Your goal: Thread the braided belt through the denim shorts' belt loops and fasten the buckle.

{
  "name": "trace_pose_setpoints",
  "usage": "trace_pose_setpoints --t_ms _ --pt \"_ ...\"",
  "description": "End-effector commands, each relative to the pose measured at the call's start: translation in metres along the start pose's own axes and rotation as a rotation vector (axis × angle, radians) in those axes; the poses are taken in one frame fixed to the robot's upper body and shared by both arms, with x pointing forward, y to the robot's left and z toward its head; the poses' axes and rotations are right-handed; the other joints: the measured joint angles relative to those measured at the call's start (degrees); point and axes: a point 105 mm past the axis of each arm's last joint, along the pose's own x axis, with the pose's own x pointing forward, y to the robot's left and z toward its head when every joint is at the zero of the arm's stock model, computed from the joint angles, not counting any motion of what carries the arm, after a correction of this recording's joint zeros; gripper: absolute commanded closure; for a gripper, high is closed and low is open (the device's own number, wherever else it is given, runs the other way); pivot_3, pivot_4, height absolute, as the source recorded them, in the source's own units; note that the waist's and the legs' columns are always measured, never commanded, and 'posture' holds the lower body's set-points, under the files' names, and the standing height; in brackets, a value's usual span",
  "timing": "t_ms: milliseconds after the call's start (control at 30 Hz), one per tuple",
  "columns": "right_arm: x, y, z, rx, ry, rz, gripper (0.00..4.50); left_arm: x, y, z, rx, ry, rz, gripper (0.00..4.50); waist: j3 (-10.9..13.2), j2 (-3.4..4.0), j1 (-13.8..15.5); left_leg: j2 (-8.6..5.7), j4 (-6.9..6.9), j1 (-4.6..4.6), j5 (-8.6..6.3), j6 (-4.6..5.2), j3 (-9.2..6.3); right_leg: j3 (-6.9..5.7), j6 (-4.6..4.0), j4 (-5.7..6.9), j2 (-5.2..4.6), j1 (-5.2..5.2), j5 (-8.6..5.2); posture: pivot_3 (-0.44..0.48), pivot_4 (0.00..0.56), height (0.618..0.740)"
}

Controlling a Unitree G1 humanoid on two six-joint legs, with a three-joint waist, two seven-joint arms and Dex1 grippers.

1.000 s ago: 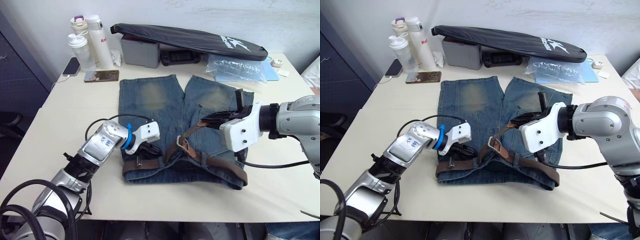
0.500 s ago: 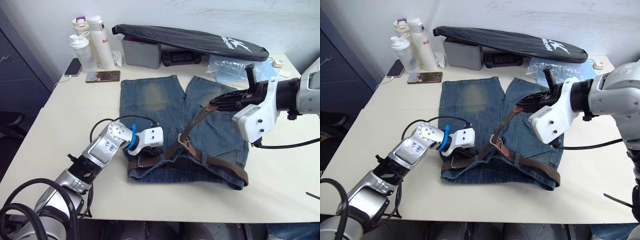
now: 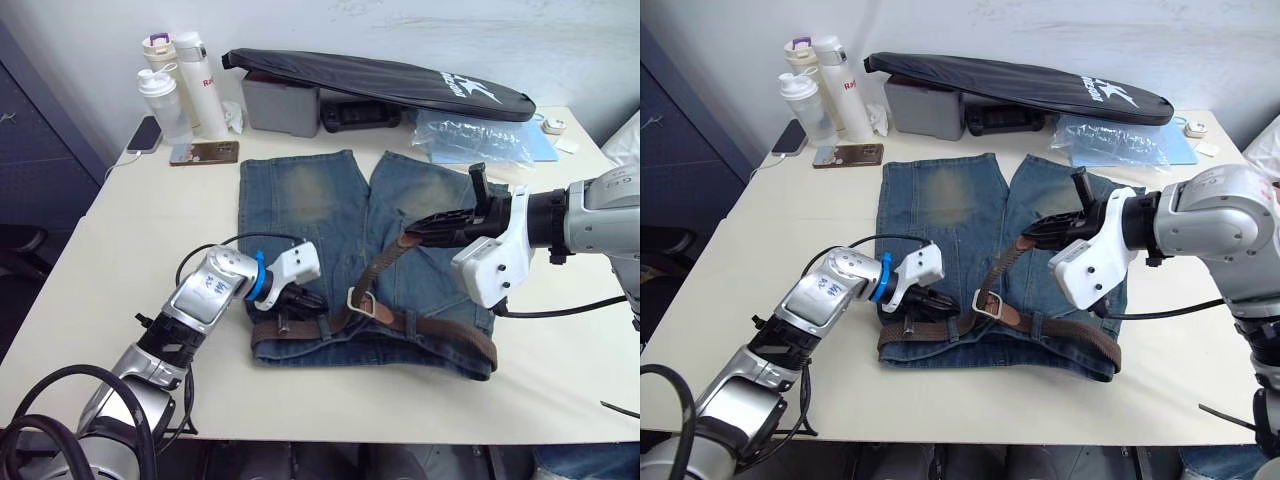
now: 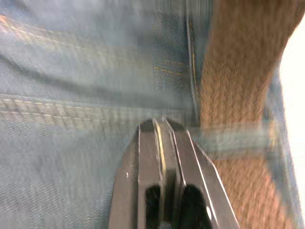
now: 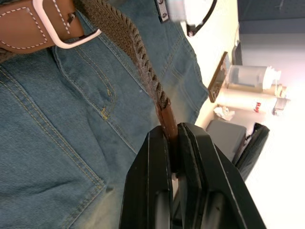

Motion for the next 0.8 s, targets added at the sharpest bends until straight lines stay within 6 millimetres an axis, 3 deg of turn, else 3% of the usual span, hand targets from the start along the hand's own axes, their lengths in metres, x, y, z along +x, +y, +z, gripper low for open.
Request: trace_pose_setpoints --t_ms 33,67,200,333,433,700,800 --pt "-0.010 -0.007 -0.006 0.008 0.048 -0.060 4.50 -0.037 0.005 0.050 -0.020 -0.240 0.043 3.77 0.01 -0.02 -0.12 0.02 0.00 0.01 0.00 0.00 0.00 -0.01 0.00 0.00 0.03 0.00 0.00 0.000 0.150 0.740" --pt "-0.009 -0.004 -0.009 0.031 0.060 -0.056 4.50 -0.043 0.003 0.060 -0.019 -0.287 0.040 3.54 0.01 -0.02 -0.10 0.02 0.00 0.02 0.00 -0.01 0.00 -0.01 0.00 0.00 0.05 0.00 0.00 0.000 0.150 0.740" --pt "-0.005 0.002 -0.011 0.095 0.080 -0.053 4.50 -0.046 -0.015 0.087 0.008 -0.389 0.013 1.81 0.00 -0.01 0.18 -0.04 0.09 0.01 0.02 -0.04 0.00 -0.01 0.00 0.00 0.03 0.00 0.00 0.000 0.150 0.740" --pt "-0.001 -0.003 -0.008 0.127 0.097 -0.051 4.50 -0.022 -0.024 0.110 0.068 -0.427 0.089 0.04 0.02 -0.03 0.37 -0.12 0.20 -0.05 0.02 -0.05 -0.05 -0.03 0.03 -0.03 0.09 0.08 0.02 0.000 0.150 0.740" --pt "0.001 -0.010 -0.009 0.149 0.111 -0.041 4.50 -0.008 -0.033 0.115 0.076 -0.435 0.093 0.04 0.02 -0.04 0.21 -0.13 0.26 -0.04 0.02 -0.05 -0.03 -0.01 0.05 -0.02 0.14 0.08 0.02 0.000 0.150 0.740" --pt "0.003 -0.024 -0.016 0.188 0.138 -0.041 4.50 0.017 -0.028 0.098 0.075 -0.335 0.176 0.04 0.01 -0.01 -0.10 0.08 0.15 0.09 0.02 -0.11 -0.02 0.26 0.06 -0.08 0.60 0.00 0.03 0.000 0.150 0.740" --pt "0.002 -0.024 -0.017 0.200 0.150 -0.034 4.50 0.016 -0.027 0.099 0.077 -0.342 0.182 0.93 0.02 -0.02 0.10 0.05 0.19 0.04 0.01 -0.14 -0.03 0.32 0.06 -0.08 0.57 -0.01 0.03 0.000 0.150 0.740"
